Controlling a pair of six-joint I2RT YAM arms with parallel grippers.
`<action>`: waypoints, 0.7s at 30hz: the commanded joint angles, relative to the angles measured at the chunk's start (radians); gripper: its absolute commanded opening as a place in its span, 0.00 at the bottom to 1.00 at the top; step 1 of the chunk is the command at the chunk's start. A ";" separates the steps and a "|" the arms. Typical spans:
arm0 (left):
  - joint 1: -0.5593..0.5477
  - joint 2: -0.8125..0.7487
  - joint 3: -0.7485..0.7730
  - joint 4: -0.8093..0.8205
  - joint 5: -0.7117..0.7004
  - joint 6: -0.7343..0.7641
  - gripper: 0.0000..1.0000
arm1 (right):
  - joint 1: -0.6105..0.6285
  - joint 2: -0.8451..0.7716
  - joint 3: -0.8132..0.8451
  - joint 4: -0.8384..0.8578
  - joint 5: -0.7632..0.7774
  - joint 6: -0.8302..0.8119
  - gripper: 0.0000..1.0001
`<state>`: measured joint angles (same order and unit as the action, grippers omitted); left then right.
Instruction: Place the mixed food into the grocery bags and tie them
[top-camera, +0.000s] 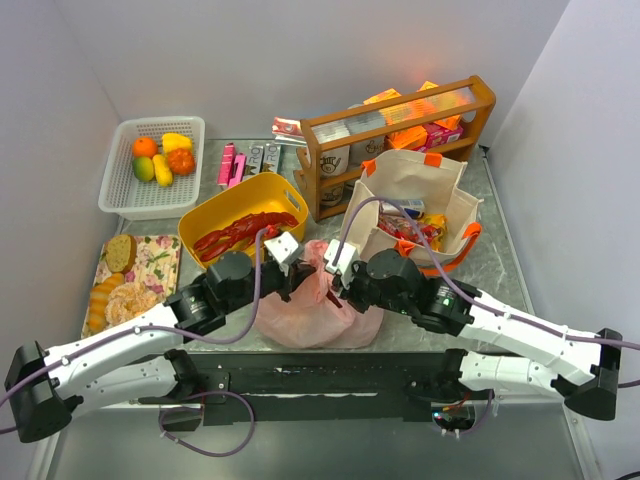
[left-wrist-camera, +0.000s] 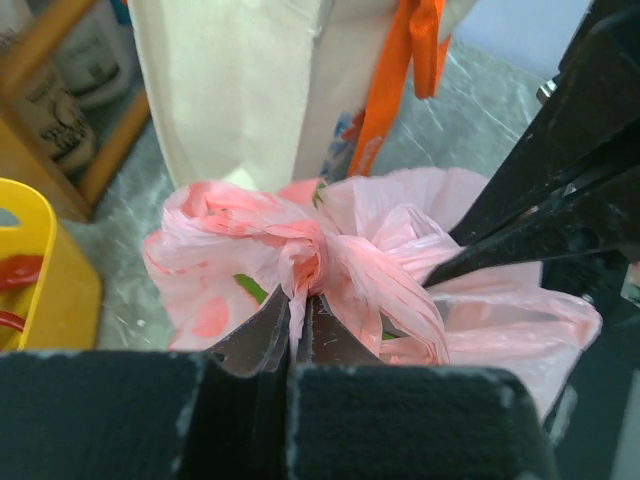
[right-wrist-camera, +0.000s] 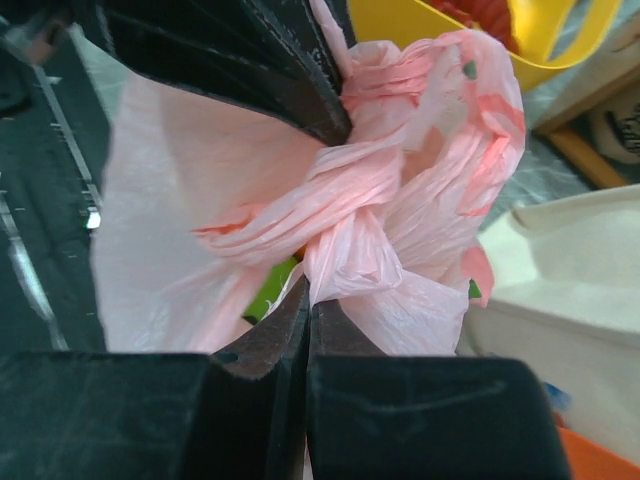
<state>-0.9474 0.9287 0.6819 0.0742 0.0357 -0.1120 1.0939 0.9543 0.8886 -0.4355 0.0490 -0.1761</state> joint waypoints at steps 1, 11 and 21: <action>-0.013 -0.044 -0.074 0.120 -0.289 0.136 0.01 | 0.000 -0.038 0.052 -0.072 -0.132 0.064 0.00; -0.068 -0.025 -0.176 0.217 -0.252 0.175 0.01 | -0.029 -0.060 0.113 -0.117 -0.193 0.135 0.66; -0.085 -0.093 -0.211 0.237 -0.244 0.164 0.01 | -0.273 0.023 0.272 -0.092 -0.439 0.198 0.36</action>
<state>-1.0229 0.8833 0.4843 0.2493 -0.1867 0.0406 0.8768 0.9081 1.0817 -0.5507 -0.2565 -0.0090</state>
